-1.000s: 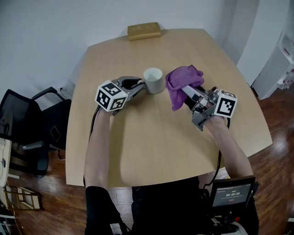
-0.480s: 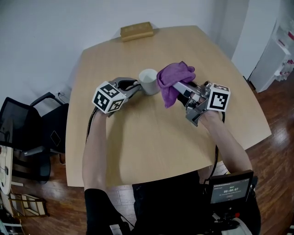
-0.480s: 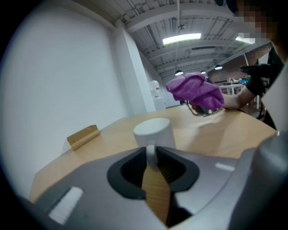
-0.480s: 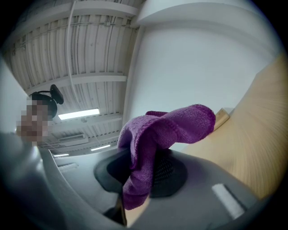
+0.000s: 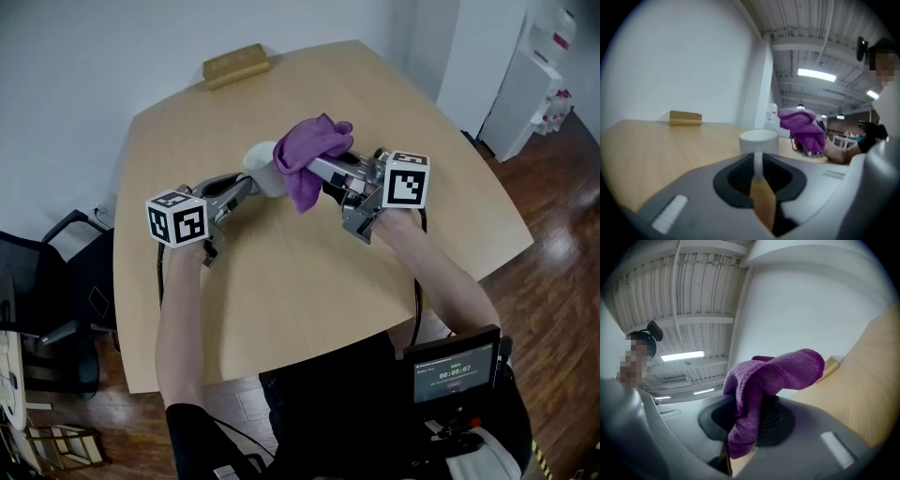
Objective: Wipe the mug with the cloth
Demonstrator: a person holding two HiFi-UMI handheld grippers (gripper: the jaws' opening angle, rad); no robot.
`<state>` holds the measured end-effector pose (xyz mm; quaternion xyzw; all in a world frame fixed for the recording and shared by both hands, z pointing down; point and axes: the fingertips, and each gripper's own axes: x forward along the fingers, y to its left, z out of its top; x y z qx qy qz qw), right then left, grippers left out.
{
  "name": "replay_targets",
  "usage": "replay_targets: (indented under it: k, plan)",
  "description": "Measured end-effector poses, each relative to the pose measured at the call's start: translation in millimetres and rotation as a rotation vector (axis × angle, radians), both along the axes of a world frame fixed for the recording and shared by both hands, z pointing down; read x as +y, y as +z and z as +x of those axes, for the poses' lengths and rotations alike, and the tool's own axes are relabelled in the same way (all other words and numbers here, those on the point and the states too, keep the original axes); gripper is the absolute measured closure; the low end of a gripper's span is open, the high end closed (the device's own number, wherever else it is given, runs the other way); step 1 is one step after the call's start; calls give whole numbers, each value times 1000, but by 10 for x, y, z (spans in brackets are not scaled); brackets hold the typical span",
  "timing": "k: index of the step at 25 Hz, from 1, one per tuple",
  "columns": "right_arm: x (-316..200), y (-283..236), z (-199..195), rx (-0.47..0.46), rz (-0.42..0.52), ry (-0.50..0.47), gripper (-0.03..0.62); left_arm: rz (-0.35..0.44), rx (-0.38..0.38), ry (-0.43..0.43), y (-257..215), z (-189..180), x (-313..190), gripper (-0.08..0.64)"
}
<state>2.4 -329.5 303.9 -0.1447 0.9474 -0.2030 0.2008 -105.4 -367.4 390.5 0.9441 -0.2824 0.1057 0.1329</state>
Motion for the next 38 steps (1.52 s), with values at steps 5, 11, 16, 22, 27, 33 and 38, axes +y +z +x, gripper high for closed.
replay_targets:
  k: [5,11,16,22,27,33,38]
  plan:
    - [74,9,-49,68,47,5,514,-73,222,-56,-185,77,60,485]
    - [245,89,-236,133,101,-17,514,-69,262,-65,-251,32,199,486]
    - [264,122,-298,164,112,-17,514,-67,281,-69,-288,-6,224,486]
    - [344,151,-420,225,160,-21,514,-48,295,-70,-386,3,282,486]
    - [356,22,-569,297,236,-30,514,-38,316,-106,-513,-28,260,486]
    - [427,-273,-608,409,427,87,514,-19,349,-120,-542,76,386,486]
    - [401,-153,-665,513,592,224,515,-36,333,-154,-515,58,360,486]
